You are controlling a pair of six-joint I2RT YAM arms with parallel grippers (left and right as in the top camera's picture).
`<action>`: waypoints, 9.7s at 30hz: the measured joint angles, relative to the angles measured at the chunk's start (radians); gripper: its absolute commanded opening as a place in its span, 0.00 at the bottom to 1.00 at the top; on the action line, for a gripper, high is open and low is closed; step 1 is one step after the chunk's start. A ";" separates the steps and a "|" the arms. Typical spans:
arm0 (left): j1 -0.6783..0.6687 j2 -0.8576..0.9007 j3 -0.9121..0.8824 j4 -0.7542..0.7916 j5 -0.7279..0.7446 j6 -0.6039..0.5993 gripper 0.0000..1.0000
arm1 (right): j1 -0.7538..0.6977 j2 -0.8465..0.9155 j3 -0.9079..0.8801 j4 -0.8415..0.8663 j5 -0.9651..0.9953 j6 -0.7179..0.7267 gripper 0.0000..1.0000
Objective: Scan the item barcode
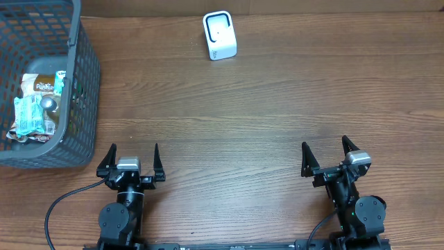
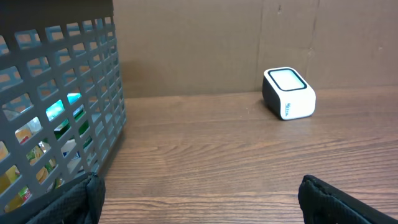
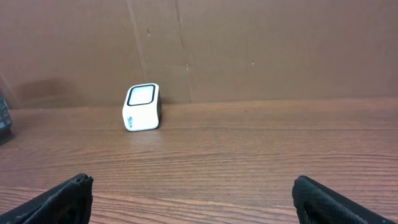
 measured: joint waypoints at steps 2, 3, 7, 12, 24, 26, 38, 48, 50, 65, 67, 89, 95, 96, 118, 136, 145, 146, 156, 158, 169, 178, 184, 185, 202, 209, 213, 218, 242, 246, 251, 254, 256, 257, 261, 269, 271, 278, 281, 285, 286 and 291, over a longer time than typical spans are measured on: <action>0.000 0.000 0.000 0.000 0.000 0.000 1.00 | 0.000 0.000 0.000 0.000 0.000 0.000 1.00; 0.000 0.000 0.000 0.000 0.000 0.000 0.99 | 0.000 0.000 0.000 0.000 0.000 0.000 1.00; 0.000 0.000 0.000 0.000 0.000 0.000 0.99 | 0.000 0.000 0.000 0.000 0.000 0.000 1.00; 0.000 0.000 0.000 0.000 0.000 0.000 1.00 | 0.000 0.000 0.000 0.000 0.000 0.000 1.00; 0.000 0.000 0.101 0.243 0.102 0.000 1.00 | 0.000 0.000 0.000 0.000 0.000 0.000 1.00; 0.000 0.000 0.160 0.283 0.134 0.000 1.00 | 0.000 0.000 0.000 0.000 -0.001 0.000 1.00; 0.000 -0.001 0.459 0.505 0.240 0.000 1.00 | 0.000 0.000 0.000 0.000 0.000 0.000 1.00; 0.000 -0.001 0.537 0.760 0.285 0.000 1.00 | 0.000 0.000 0.000 0.000 0.000 0.000 1.00; 0.000 -0.001 0.537 0.809 0.289 0.000 1.00 | 0.000 0.000 0.000 0.000 0.000 0.000 1.00; 0.000 0.162 0.884 0.384 0.234 0.139 1.00 | 0.000 0.000 0.000 0.001 0.000 0.000 1.00; 0.000 0.257 1.021 0.251 0.222 0.145 1.00 | 0.000 0.000 0.000 0.000 0.000 0.000 1.00; 0.000 1.249 2.313 -1.021 -0.043 0.236 1.00 | 0.000 -0.001 0.000 0.000 0.000 0.000 1.00; 0.000 1.435 2.315 -1.204 -0.135 0.235 1.00 | 0.000 -0.001 0.000 0.000 0.000 0.000 1.00; 0.000 1.460 2.315 -1.229 -0.138 0.233 1.00 | 0.000 -0.001 0.000 0.000 0.000 0.000 1.00; 0.011 1.662 2.315 -1.328 0.036 0.192 1.00 | 0.000 -0.001 0.000 0.000 0.000 0.000 1.00; 0.542 1.674 2.316 -1.255 0.071 -0.027 1.00 | 0.000 -0.001 0.000 0.000 0.000 0.000 1.00; 0.658 1.834 2.317 -1.529 0.121 -0.027 1.00 | 0.000 -0.001 0.000 0.000 0.000 0.000 1.00; 0.658 1.863 2.317 -1.544 0.122 -0.024 1.00 | 0.000 -0.001 0.000 0.000 0.000 0.000 1.00; 0.658 2.139 2.317 -1.647 0.128 0.003 1.00 | 0.000 -0.001 0.000 0.000 0.000 0.000 1.00; 0.658 2.174 2.317 -1.647 0.129 0.003 1.00 | 0.000 -0.001 0.000 0.000 0.000 0.000 1.00; 0.658 2.268 2.317 -1.647 0.132 0.006 0.96 | 0.000 -0.001 0.000 0.000 0.000 0.000 1.00; 0.652 2.291 2.317 -1.631 0.132 0.006 0.88 | 0.000 -0.001 0.000 0.000 0.000 0.000 1.00; 0.630 2.291 2.317 -1.630 0.132 0.006 0.87 | 0.000 -0.001 0.000 0.000 0.000 0.000 1.00; 0.627 2.292 2.317 -1.630 0.132 0.005 0.87 | 0.000 -0.001 0.000 0.000 0.000 0.000 1.00; 0.625 2.292 2.317 -1.612 0.132 0.001 0.87 | 0.000 -0.001 0.000 0.000 0.000 0.000 1.00; 0.625 2.292 2.317 -1.613 0.132 -0.002 0.87 | 0.000 -0.001 0.000 0.000 0.000 0.000 1.00; 0.625 2.292 2.311 -1.607 0.132 -0.002 0.88 | 0.000 -0.001 0.000 0.000 0.000 0.000 1.00; 0.625 2.291 2.281 -1.588 0.132 -0.002 0.85 | 0.000 -0.001 0.000 0.000 0.000 0.000 1.00; 0.626 2.282 2.356 -1.571 0.130 -0.004 0.26 | 0.000 -0.001 0.000 0.000 0.000 0.000 1.00; 0.626 2.232 2.428 -1.575 0.128 -0.006 0.27 | 0.000 -0.001 0.000 0.000 0.000 0.000 1.00; 0.626 2.122 2.536 -1.536 0.133 -0.008 0.22 | 0.000 -0.001 0.000 0.000 0.000 0.000 1.00; 0.626 2.037 2.581 -1.483 0.151 -0.028 0.21 | 0.000 -0.001 0.000 0.000 0.000 0.000 1.00; 0.626 1.980 2.594 -1.446 0.178 -0.048 0.21 | 0.000 -0.001 0.000 0.000 0.000 0.000 1.00; 0.626 1.954 2.599 -1.432 0.192 -0.057 0.21 | 0.000 -0.001 0.000 0.000 0.000 0.000 1.00; 0.606 1.854 2.604 -1.398 0.233 -0.093 0.20 | 0.000 -0.001 0.000 0.000 0.000 0.000 1.00; 0.433 1.773 2.605 -1.422 0.254 -0.150 0.19 | 0.000 -0.001 0.000 0.000 -0.001 0.000 1.00; 0.381 1.773 2.605 -1.444 0.256 -0.159 0.18 | 0.000 -0.001 0.000 0.000 0.000 0.000 1.00; 0.173 1.782 2.605 -1.505 0.253 -0.186 0.16 | 0.000 -0.001 0.000 0.000 0.000 0.000 1.00; 0.073 1.805 2.605 -1.520 0.239 -0.197 0.16 | 0.000 -0.001 0.000 0.000 0.000 0.000 1.00; -0.073 1.869 2.605 -1.547 0.214 -0.216 0.15 | 0.000 -0.001 0.000 0.000 0.000 0.001 1.00; -0.108 1.889 2.605 -1.549 0.211 -0.217 0.16 | 0.000 -0.001 0.000 0.000 0.000 0.000 1.00; -0.268 1.999 2.605 -1.567 0.201 -0.219 0.16 | 0.000 -0.001 0.000 0.000 0.000 0.000 1.00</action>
